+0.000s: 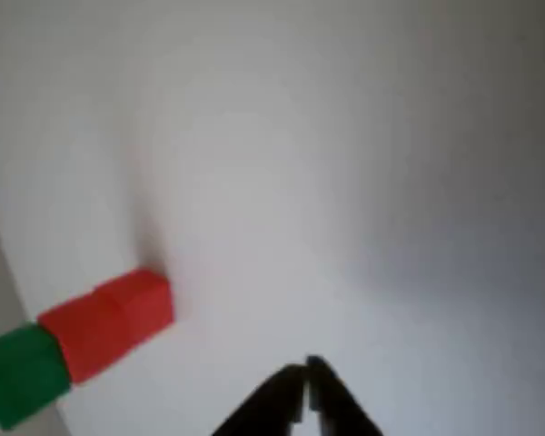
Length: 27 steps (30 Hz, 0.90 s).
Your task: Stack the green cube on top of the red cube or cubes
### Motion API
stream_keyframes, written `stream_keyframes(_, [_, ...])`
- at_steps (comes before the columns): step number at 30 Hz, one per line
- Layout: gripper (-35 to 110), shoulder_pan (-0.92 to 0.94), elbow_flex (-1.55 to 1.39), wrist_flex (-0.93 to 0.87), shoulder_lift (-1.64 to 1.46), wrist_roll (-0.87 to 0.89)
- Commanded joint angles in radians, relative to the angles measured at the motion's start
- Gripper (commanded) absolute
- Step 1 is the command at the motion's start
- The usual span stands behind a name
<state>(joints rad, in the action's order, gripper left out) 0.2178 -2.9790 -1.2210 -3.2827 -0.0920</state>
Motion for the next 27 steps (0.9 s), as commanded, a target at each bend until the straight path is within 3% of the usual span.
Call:
stream_keyframes(1, [-2, 0.028, 0.002, 0.009, -0.009, 0.032])
stream_keyframes(27, [-2, 0.025, 0.002, 0.008, -0.009, 0.031])
